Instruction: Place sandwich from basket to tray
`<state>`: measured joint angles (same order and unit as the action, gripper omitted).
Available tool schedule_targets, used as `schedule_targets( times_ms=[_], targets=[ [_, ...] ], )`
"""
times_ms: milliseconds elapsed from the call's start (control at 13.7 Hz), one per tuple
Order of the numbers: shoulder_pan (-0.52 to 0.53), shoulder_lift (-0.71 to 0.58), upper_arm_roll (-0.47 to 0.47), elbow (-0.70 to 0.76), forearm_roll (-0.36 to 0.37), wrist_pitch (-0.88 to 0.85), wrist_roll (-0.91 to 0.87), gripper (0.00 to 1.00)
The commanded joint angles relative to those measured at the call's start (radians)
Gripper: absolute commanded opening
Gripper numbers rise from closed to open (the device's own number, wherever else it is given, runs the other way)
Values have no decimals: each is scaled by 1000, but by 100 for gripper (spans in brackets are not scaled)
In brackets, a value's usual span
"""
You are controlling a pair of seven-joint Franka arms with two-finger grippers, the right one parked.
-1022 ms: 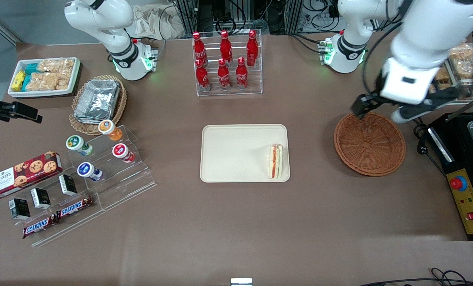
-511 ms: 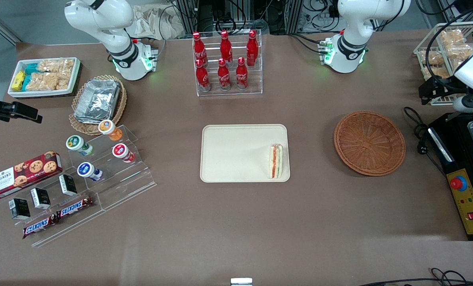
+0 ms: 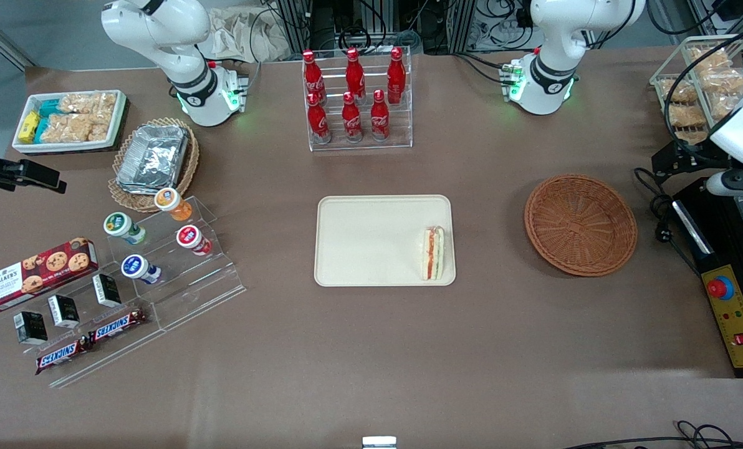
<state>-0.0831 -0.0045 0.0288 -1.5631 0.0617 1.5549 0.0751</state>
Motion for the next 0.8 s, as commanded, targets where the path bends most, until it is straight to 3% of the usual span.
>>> schedule_targets(
  times_ms=[0,146,365,730],
  targets=[
    [25,-15,-4,-12,-32,37,32,100],
    [35,-5,-1,3,-83,37,14,100],
    [39,8,-3,21,-79,36,-86,100],
    [39,5,-3,20,-51,28,-81,100]
  ],
)
